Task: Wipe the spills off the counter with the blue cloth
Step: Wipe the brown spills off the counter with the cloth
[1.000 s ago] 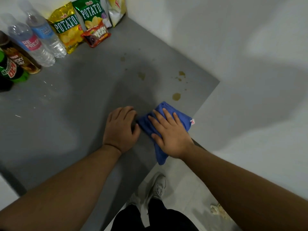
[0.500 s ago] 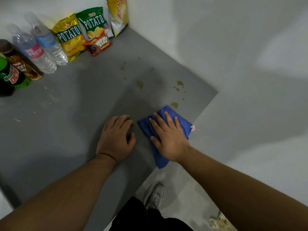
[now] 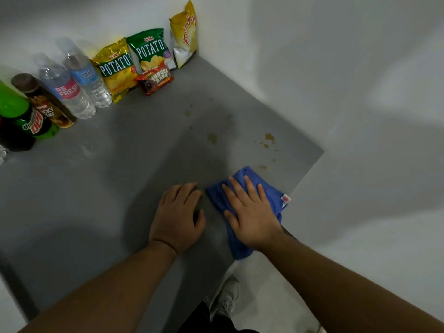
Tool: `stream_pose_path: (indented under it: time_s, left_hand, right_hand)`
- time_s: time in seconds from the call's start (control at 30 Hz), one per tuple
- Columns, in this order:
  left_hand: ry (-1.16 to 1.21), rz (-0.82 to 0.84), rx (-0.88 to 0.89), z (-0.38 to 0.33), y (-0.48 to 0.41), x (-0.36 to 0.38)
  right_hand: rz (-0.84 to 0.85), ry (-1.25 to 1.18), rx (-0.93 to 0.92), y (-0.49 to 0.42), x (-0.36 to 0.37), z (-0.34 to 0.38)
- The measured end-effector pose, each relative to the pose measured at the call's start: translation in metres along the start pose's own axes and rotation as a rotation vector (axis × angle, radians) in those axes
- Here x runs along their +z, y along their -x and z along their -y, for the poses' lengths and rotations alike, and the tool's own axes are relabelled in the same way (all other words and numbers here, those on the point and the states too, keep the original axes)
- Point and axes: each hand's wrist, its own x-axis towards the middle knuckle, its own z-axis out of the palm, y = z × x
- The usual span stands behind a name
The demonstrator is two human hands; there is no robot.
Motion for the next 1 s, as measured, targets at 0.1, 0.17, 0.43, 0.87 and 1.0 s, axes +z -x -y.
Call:
stream_pose_path:
  time_s: [0.1,0.17,0.43,0.87,1.0]
  left_hand:
    - [0.020,-0.018,0.007,0.000,-0.001,-0.001]
    - [0.020,-0.028,0.013,-0.002,-0.001,-0.001]
    - [0.032,0.013,0.026,-0.001,0.000,0.000]
    - [0.033,-0.002,0.044,0.000,-0.001,0.001]
    - [-0.017,0.012,0.028,-0.001,-0.001,0.004]
  right_hand:
    - [0.030,0.007,-0.162,0.026,0.002,-0.024]
    - [0.036,0.022,-0.150,0.030,-0.003,-0.042]
    - [0.011,-0.007,0.200,-0.034,-0.007,0.003]
    - [-0.002,0.005,0.210,-0.034,-0.014,-0.036]
    - [-0.016,-0.007,0.169,-0.037,-0.006,-0.016]
